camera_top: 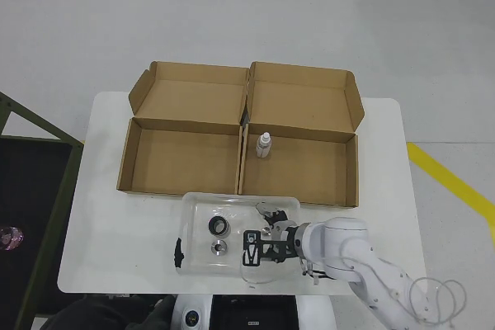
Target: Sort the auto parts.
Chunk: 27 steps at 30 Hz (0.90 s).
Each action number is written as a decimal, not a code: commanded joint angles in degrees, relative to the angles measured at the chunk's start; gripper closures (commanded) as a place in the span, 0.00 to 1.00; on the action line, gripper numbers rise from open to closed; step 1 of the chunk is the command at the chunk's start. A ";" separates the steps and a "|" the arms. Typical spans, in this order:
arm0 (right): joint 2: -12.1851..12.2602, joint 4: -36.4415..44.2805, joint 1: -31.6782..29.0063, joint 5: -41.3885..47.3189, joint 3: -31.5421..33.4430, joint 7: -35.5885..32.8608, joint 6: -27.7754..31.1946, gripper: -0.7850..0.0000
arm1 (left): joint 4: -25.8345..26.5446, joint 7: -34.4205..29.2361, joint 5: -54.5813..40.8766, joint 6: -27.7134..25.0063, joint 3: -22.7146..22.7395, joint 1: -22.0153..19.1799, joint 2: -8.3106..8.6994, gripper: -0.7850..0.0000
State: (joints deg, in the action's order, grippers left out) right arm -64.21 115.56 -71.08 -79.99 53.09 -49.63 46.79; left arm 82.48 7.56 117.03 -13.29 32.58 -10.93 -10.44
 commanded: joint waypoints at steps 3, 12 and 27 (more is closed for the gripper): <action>0.05 -0.68 0.21 -0.52 -0.49 -0.56 -0.33 0.00 | 0.00 0.00 0.00 0.00 0.00 0.00 0.00 0.00; 0.06 -2.42 0.89 -1.20 -1.89 -1.51 -0.76 0.16 | 0.00 0.00 0.00 0.00 0.00 0.00 0.00 0.00; 0.02 -3.57 2.11 -3.05 -3.34 -2.80 -2.19 0.94 | 0.00 0.00 0.00 0.00 0.00 0.00 0.00 0.00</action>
State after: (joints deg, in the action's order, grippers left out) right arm -64.20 111.94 -69.00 -83.01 49.76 -52.43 44.60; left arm 82.48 7.56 117.03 -13.29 32.58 -10.93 -10.44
